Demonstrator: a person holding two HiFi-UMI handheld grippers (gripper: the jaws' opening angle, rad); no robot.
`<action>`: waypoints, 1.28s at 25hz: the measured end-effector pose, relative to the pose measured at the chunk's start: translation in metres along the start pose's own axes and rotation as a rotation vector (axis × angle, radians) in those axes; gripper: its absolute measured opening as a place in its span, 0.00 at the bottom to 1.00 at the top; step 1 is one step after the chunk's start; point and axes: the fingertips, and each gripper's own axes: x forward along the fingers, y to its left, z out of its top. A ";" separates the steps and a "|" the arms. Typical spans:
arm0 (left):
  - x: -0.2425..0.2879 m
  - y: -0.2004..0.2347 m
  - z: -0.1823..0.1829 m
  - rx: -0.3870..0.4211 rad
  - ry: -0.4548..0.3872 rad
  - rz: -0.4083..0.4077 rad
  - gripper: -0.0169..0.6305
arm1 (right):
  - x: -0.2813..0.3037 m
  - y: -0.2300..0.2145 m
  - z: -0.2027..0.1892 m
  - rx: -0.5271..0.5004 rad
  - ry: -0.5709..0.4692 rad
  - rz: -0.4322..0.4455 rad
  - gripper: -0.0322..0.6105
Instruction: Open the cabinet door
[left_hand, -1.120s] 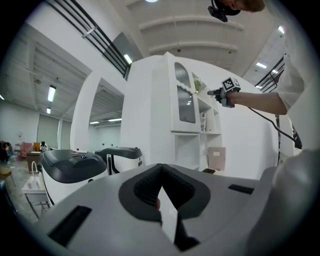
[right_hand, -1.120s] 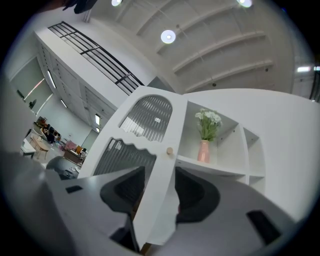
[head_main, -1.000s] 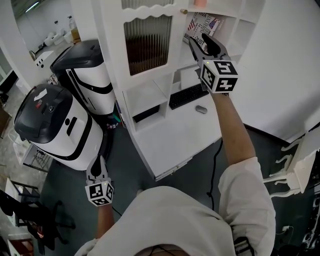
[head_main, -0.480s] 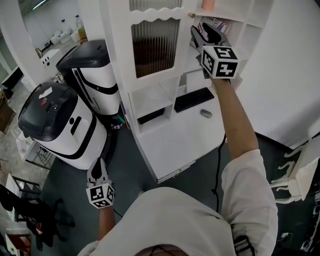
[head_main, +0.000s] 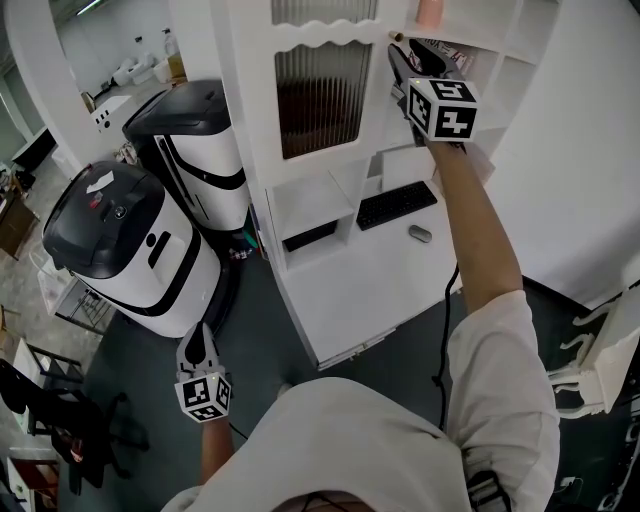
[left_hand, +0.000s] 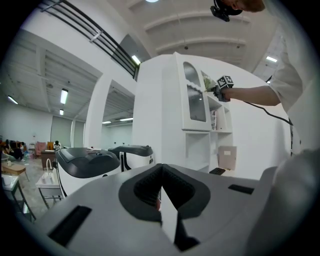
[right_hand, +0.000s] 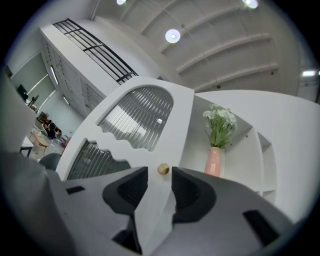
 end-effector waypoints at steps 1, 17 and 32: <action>-0.001 0.000 0.000 -0.001 0.001 0.003 0.02 | 0.002 0.000 0.000 0.000 0.001 0.000 0.29; -0.011 0.008 -0.008 -0.007 0.022 0.045 0.02 | 0.027 -0.008 0.001 0.007 0.006 0.008 0.22; -0.004 -0.002 -0.009 -0.002 0.028 0.023 0.02 | 0.034 -0.005 0.001 0.038 0.004 0.057 0.19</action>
